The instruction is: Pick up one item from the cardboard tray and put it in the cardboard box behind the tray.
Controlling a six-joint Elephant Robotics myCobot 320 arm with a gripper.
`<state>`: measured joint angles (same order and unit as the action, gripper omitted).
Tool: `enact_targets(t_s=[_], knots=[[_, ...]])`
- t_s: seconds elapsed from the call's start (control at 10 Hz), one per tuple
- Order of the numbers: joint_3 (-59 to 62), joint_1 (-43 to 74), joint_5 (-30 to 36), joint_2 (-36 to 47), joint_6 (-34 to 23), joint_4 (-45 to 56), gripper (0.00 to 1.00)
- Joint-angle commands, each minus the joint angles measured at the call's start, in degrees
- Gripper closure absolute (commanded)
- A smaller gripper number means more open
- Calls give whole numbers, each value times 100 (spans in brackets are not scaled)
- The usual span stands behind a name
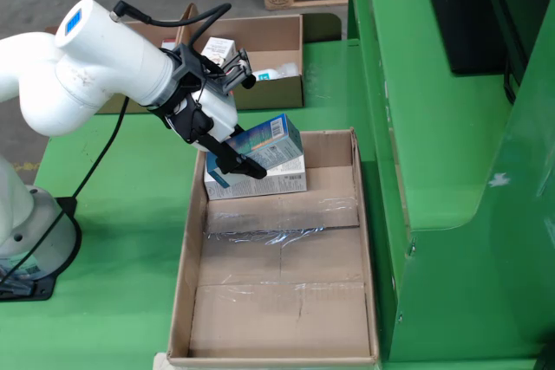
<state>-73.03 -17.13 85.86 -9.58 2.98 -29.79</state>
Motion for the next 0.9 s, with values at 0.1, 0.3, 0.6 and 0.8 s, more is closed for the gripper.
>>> enact_targets(t_s=[0.1,0.3,0.6,0.8], knots=[[349,-149,39,32,-184,31,100],[182,-495,-75,187,-264,69,100],[155,-1030,-251,250,-348,257,100],[364,-1512,-349,208,-460,537,100]])
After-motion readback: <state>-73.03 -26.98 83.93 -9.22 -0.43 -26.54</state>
